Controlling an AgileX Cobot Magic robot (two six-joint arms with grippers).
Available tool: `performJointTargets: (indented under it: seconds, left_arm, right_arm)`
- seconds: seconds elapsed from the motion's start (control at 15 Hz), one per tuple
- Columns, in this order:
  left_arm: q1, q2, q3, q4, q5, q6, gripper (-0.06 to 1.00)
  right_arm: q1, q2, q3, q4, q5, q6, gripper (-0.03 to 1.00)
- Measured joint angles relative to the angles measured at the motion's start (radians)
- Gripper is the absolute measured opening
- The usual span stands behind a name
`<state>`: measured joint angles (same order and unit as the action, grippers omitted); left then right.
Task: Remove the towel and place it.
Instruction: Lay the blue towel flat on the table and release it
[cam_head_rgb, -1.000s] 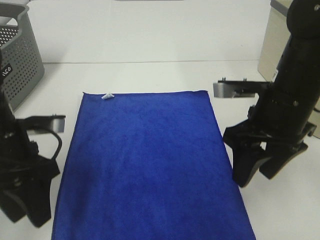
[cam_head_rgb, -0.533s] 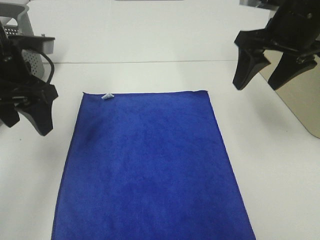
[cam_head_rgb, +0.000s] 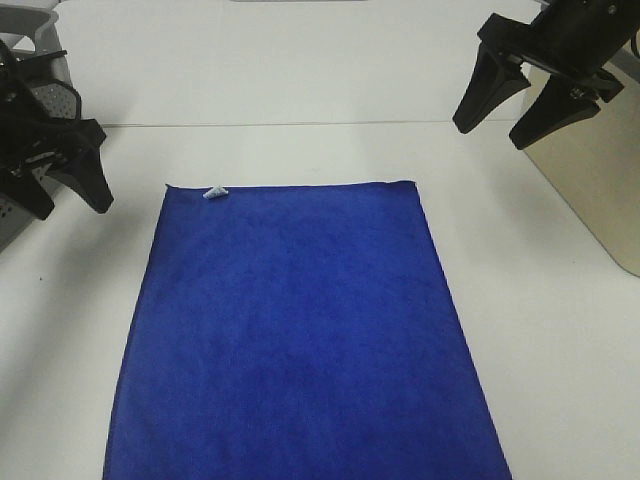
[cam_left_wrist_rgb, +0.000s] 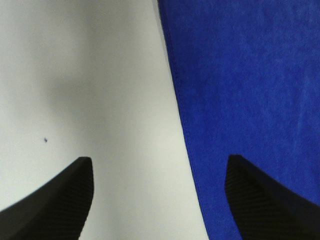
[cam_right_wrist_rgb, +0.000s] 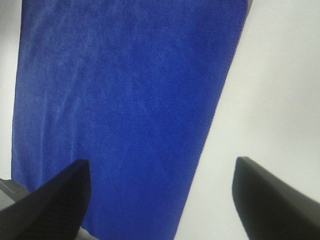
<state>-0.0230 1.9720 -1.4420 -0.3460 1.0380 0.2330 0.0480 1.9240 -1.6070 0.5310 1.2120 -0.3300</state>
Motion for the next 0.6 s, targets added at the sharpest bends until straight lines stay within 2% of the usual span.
performJointTargets:
  seconds: [0.27,0.6]
  left_arm:
    - [0.006,0.129,-0.156,-0.03,-0.003,0.03,0.69]
    - [0.006,0.283,-0.338,-0.061,-0.058,0.026,0.69]
  right_arm:
    - [0.0,0.077,0.0,0.008,-0.037,-0.01,0.76]
    - [0.0,0.216,-0.028,0.001,-0.159,-0.011,0.76]
